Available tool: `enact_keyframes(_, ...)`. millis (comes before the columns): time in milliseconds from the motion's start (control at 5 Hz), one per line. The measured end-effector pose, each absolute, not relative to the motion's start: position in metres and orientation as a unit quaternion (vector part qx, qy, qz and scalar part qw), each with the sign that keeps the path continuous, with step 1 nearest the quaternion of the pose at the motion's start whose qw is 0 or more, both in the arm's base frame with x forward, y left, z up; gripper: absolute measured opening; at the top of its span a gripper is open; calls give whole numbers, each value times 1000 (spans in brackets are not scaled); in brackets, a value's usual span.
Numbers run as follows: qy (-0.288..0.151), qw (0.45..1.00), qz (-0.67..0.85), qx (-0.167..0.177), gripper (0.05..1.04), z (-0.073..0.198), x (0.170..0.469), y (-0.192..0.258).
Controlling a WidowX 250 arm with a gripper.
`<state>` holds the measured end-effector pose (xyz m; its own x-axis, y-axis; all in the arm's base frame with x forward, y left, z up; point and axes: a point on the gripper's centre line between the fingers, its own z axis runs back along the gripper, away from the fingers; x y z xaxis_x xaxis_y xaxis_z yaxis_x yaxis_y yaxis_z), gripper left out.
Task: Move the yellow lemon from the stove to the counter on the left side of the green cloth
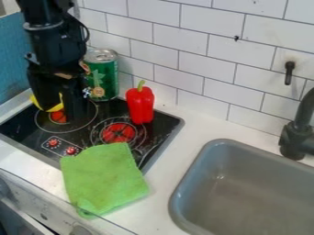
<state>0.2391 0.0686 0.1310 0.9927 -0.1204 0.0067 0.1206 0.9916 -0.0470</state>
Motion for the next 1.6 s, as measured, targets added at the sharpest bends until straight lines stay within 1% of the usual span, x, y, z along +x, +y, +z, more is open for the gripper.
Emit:
enact_keyframes(200, 10, 998, -64, -28, 1000, 125, 238, 68)
enact_keyframes(400, -2, 991, -137, -3, 1000, 127, 243, 102)
enact_keyframes(600, -9, 978, -204, 47, 1000, 134, 249, 125)
enact_keyframes(800, 0, 966, -252, 54, 1000, 130, 253, 144)
enact_keyframes(1000, 14, 961, -267, 70, 1000, 123, 264, 163)
enact_keyframes(1200, -5, 959, -270, 80, 1000, 124, 273, 185)
enact_keyframes(1400, -19, 960, -270, 75, 1000, 114, 284, 195)
enact_keyframes(1600, -20, 959, -273, 69, 1000, 105, 292, 197)
